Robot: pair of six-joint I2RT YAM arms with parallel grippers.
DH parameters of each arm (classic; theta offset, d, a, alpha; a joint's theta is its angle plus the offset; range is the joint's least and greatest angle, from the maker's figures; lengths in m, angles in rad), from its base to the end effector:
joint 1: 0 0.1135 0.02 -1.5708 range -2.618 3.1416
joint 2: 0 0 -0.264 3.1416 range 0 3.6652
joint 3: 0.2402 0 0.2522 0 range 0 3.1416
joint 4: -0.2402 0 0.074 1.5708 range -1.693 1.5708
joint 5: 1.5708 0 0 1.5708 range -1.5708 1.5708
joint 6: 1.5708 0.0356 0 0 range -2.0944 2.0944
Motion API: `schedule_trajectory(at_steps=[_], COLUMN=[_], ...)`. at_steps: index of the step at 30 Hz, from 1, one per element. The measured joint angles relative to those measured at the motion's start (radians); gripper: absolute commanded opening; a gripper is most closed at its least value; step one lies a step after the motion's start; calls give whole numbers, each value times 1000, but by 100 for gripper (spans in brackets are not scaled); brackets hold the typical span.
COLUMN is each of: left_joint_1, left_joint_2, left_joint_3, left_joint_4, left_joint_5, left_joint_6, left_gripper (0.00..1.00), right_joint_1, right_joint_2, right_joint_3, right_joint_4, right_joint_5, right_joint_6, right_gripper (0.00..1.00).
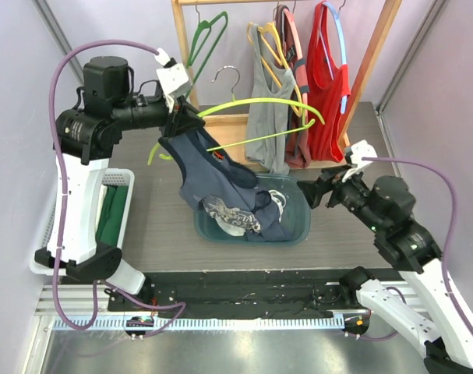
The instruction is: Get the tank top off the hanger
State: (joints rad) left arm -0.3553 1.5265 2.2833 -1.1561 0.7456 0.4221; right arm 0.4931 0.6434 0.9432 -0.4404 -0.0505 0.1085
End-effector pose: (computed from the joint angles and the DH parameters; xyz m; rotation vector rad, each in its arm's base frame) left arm 0.2143 -0.1053 0.5501 1.1496 1.5358 -0.6847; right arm 0.1168 0.0648 0.3862 -0.3690 1.6960 0.4883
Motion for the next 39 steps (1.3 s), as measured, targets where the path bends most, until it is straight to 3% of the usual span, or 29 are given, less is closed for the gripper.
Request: schedule_trajectory(at_steps=[5, 8, 13, 15, 24, 39], left_joint_1=[-33, -105, -281, -300, -297, -297], left_joint_2=[45, 50, 14, 5, -37, -49], left_joint_3=[67, 69, -50, -89, -109, -27], left_joint_4=[5, -42, -159, -193, -221, -232], left_joint_5=[14, 3, -42, -49, -91, -80], left_joint_6=[12, 94, 285, 326, 402, 460], left_gripper=[0, 1, 0, 0, 0, 0], right_joint_1=[-2, -2, -2, -2, -3, -3], right_joint_2=[-3, -2, 48, 79, 193, 164], right_joint_3=[195, 310, 468, 496, 488, 388], right_joint_4=[-79, -84, -61, -53, -164, -240], right_joint_5=[-74, -100, -153, -196, -428, -547], right_joint_6=[-55, -95, -146, -160, -182, -186], right_gripper=[83, 82, 80, 80, 74, 67])
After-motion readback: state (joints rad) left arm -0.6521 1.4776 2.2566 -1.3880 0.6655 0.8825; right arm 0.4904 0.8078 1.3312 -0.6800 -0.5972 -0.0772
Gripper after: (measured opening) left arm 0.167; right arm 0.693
